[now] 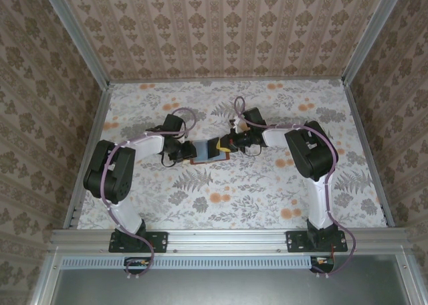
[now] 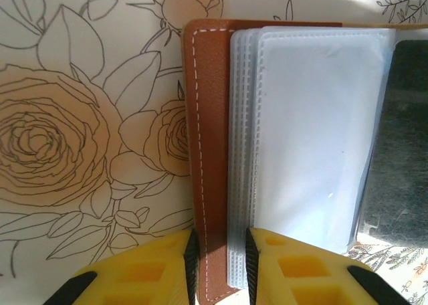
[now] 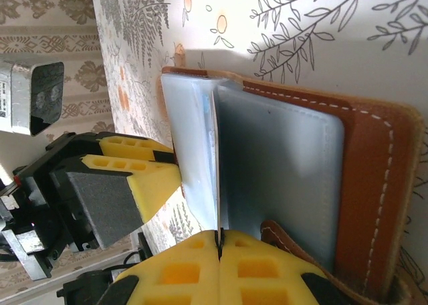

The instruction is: Put the credit cards into the card holder

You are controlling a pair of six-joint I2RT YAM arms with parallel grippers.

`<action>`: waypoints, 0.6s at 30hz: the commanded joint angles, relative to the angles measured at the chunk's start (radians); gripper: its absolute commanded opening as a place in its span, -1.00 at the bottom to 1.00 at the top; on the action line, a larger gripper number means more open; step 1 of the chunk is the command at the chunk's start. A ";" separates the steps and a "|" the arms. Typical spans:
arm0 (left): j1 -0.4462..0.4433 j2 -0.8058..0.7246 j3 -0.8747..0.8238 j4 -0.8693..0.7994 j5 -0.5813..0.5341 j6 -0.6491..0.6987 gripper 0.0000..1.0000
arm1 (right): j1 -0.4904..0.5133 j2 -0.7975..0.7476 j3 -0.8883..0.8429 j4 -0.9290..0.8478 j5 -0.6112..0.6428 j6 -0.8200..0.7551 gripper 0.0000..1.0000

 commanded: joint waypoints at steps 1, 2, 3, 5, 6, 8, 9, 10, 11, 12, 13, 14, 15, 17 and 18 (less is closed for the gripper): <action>0.001 0.021 -0.009 -0.041 -0.022 0.005 -0.47 | 0.011 0.024 -0.018 0.051 -0.036 0.012 -0.92; 0.000 0.020 -0.012 -0.038 -0.024 0.003 -0.47 | 0.011 0.025 -0.017 0.048 -0.036 0.000 -0.92; 0.000 0.021 -0.008 -0.038 -0.024 0.004 -0.47 | 0.011 0.026 -0.014 0.038 -0.033 -0.010 -0.92; 0.000 0.026 -0.002 -0.045 -0.021 0.007 -0.47 | 0.012 0.032 -0.012 0.029 -0.031 -0.029 -0.92; 0.000 0.025 0.000 -0.050 -0.021 0.006 -0.47 | 0.012 0.033 -0.010 0.023 -0.026 -0.041 -0.92; -0.002 0.018 -0.004 -0.045 -0.022 0.002 -0.47 | 0.012 0.037 -0.001 -0.012 -0.018 -0.079 -0.92; -0.002 0.016 -0.006 -0.043 -0.024 0.002 -0.47 | 0.012 0.040 0.009 -0.044 -0.010 -0.105 -0.92; -0.002 0.018 -0.006 -0.042 -0.025 0.004 -0.47 | 0.012 0.044 0.020 -0.074 -0.003 -0.127 -0.92; -0.002 0.022 -0.002 -0.045 -0.025 0.008 -0.48 | 0.012 0.052 0.031 -0.106 0.003 -0.147 -0.92; -0.002 0.025 0.002 -0.052 -0.025 0.011 -0.48 | 0.013 0.057 0.039 -0.124 0.006 -0.157 -0.92; -0.002 0.028 0.003 -0.058 -0.024 0.014 -0.48 | 0.012 0.065 0.046 -0.137 0.002 -0.162 -0.92; -0.002 0.026 0.003 -0.058 -0.023 0.013 -0.48 | 0.012 0.072 0.050 -0.140 -0.003 -0.161 -0.92; -0.001 0.023 -0.002 -0.053 -0.022 0.012 -0.48 | 0.012 0.079 0.055 -0.142 -0.007 -0.161 -0.92; -0.002 0.018 -0.010 -0.041 -0.023 0.011 -0.48 | 0.012 0.089 0.064 -0.144 -0.011 -0.161 -0.92; -0.002 0.019 -0.010 -0.040 -0.025 0.012 -0.47 | 0.012 0.092 0.067 -0.146 -0.011 -0.160 -0.92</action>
